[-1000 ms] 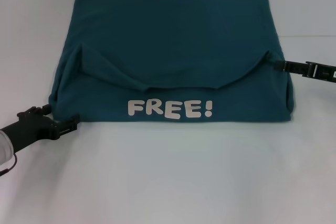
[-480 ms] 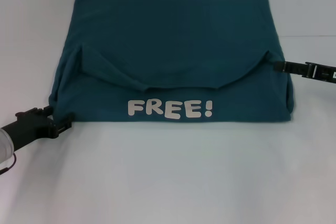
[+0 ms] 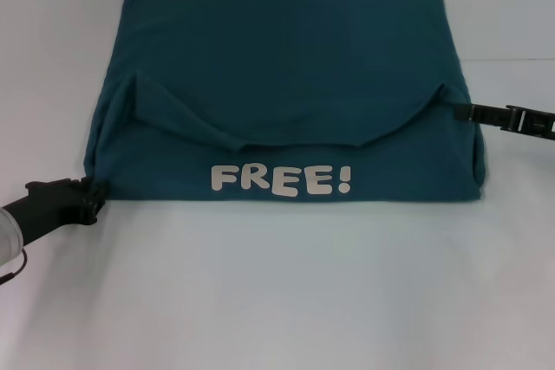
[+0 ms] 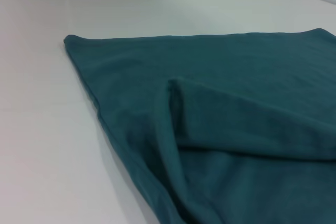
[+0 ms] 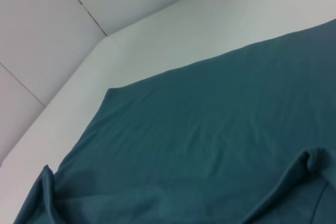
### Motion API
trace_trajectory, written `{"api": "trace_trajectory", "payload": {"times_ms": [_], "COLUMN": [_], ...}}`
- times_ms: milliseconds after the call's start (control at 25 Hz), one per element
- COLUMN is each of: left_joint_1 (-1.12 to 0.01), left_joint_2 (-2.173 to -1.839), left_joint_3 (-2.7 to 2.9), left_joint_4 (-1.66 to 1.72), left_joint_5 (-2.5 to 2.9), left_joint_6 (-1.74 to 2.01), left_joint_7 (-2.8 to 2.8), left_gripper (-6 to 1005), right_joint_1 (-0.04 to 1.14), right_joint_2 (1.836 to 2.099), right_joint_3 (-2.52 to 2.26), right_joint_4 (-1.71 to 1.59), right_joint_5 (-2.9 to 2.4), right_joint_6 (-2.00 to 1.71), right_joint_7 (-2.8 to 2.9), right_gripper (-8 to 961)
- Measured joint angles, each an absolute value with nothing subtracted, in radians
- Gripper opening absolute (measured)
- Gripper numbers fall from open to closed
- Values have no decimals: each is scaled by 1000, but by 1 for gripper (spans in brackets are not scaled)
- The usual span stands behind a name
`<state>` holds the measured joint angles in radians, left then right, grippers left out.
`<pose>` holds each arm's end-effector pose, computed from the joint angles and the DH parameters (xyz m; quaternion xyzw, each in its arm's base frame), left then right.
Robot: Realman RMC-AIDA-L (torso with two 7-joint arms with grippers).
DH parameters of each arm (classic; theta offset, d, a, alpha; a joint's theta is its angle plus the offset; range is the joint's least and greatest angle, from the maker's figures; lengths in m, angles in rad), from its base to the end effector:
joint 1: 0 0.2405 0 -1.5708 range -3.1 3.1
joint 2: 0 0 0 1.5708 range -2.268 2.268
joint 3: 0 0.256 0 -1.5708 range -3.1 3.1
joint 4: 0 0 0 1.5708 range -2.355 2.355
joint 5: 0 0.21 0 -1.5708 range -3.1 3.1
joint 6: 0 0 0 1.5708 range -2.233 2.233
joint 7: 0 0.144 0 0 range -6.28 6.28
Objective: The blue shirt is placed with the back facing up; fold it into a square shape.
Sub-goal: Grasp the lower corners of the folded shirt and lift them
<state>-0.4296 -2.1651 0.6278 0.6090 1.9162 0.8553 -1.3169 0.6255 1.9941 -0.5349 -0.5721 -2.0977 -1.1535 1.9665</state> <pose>-0.3558 0.3471 -0.0077 -0.8203 -0.3687 -0.1317 0.4169 0.3048 0.3972 0.0454 -0.7803 0.5112 0.2377 0.2706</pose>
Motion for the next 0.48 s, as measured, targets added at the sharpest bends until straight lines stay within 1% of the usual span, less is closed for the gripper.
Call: {"api": "trace_trajectory", "payload": {"times_ms": [200, 400, 480], "left_joint_1": [-431, -431, -431], "left_joint_2": [-2164, -2164, -2164], "left_joint_3": [628, 627, 627], "left_joint_4": [612, 615, 615], "left_joint_5": [1917, 1917, 1917], "left_joint_6": [854, 861, 865], "left_joint_7": [-1324, -1330, -1330], "left_gripper": [206, 46, 44], "right_joint_1": [622, 620, 621], "right_joint_2": [1989, 1981, 1980], "right_joint_3": [-544, -547, -548], "right_joint_4": [-572, -571, -571], "right_joint_5": [-2112, -2188, -2221], "right_joint_6": [-1154, -1152, -1151], "right_joint_7": [1967, 2024, 2048], "right_gripper": [718, 718, 719]}}
